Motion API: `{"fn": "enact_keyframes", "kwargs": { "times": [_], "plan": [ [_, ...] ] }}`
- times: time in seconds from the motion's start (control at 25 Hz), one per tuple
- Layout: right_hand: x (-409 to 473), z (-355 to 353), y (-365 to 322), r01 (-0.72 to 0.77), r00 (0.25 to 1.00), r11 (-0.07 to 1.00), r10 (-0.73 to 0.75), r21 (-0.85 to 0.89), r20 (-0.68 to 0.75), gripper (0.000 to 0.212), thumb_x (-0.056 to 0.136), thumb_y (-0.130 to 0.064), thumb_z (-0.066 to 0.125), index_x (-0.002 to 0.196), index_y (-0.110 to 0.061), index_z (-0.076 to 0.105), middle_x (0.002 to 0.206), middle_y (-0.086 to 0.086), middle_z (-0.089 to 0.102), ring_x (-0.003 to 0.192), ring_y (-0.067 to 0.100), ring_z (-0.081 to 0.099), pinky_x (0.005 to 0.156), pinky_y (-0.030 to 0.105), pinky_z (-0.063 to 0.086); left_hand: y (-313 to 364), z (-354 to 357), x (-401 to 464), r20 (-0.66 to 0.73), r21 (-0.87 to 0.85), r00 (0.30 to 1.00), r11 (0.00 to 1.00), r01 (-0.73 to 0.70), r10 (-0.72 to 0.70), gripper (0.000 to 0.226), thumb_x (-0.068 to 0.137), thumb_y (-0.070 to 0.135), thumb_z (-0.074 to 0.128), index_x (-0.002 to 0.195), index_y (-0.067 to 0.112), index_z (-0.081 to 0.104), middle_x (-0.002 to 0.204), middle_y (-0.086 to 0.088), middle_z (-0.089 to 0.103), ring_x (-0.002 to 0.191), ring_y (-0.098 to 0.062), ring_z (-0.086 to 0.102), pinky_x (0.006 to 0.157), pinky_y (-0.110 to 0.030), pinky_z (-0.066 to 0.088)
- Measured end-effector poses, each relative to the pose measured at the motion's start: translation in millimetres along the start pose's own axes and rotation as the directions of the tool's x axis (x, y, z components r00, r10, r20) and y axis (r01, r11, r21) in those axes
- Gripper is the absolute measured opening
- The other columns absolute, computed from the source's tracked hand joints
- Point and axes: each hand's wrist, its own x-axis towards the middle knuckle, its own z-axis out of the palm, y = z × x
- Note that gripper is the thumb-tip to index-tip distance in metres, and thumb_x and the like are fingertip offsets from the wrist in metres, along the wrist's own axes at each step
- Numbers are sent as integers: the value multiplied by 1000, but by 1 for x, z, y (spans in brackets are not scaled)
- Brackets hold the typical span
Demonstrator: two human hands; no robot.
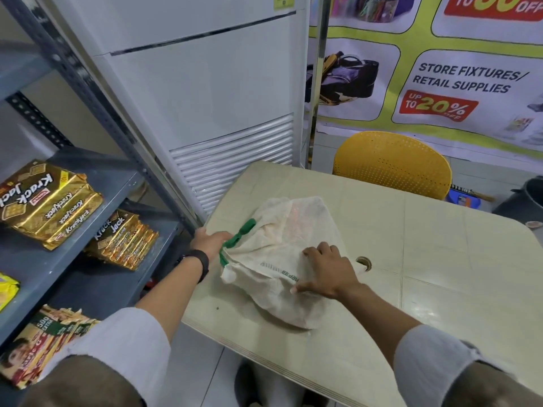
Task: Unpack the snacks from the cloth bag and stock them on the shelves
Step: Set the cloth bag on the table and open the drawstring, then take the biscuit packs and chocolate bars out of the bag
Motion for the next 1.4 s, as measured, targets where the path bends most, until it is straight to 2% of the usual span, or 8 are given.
{"fn": "enact_keyframes", "kwargs": {
  "times": [0.12,0.28,0.44,0.8,1.0,1.12,1.24,1.4],
  "plan": [
    [-3,24,-13,21,986,987,-46,-157,-158,89,59,-84,57,131,-33,44,119,-2,45,109,27,48,84,45,42,-28,24,-11,205,472,872,736,-486,444,95,65,65,68,149,42,31,147,2,49,134,-27,47,107,-46,42],
    [0,16,-3,43,949,998,-58,-54,-310,30,89,-22,58,117,-24,67,113,1,62,101,32,59,78,41,44,-41,31,-13,403,533,858,681,-503,318,57,66,67,71,117,46,55,93,13,67,103,-28,68,79,-34,49],
    [9,-33,18,-31,915,985,97,171,-391,30,92,-13,57,114,-26,74,107,1,75,98,33,68,76,39,55,5,9,6,377,402,833,740,-540,404,30,84,50,74,71,23,71,70,11,69,73,-21,67,62,-27,46],
    [121,-115,59,-211,874,805,409,554,-262,20,85,-35,84,96,-19,78,98,9,76,89,27,64,71,32,46,108,63,90,79,490,867,738,-463,492,34,101,43,50,96,14,68,102,-6,70,86,-26,57,69,-34,40],
    [127,-75,56,-187,944,876,286,445,-166,65,83,-37,83,140,-16,58,138,11,60,126,33,55,100,42,49,72,74,111,62,576,946,763,-294,318,40,101,45,49,128,19,62,133,-14,63,120,-36,59,96,-40,47],
    [94,-44,44,184,779,981,-104,67,-618,34,87,-21,63,120,-16,66,111,7,65,104,31,58,86,43,50,58,73,71,31,561,674,545,-623,738,39,102,42,42,130,23,60,127,-8,61,117,-31,54,96,-44,44],
    [70,-23,28,377,900,922,-342,87,-270,37,83,-12,51,115,-20,69,102,3,71,96,29,64,77,38,51,31,74,14,450,531,365,85,-843,815,44,95,62,41,120,31,61,115,5,61,109,-22,53,91,-46,45],
    [66,-14,29,263,961,960,-269,93,63,37,99,-22,48,133,-24,62,132,2,67,119,28,61,98,42,49,5,68,-6,631,673,485,-117,-730,605,55,88,69,49,128,34,62,138,4,52,132,-24,46,106,-49,30]
  ]
}}
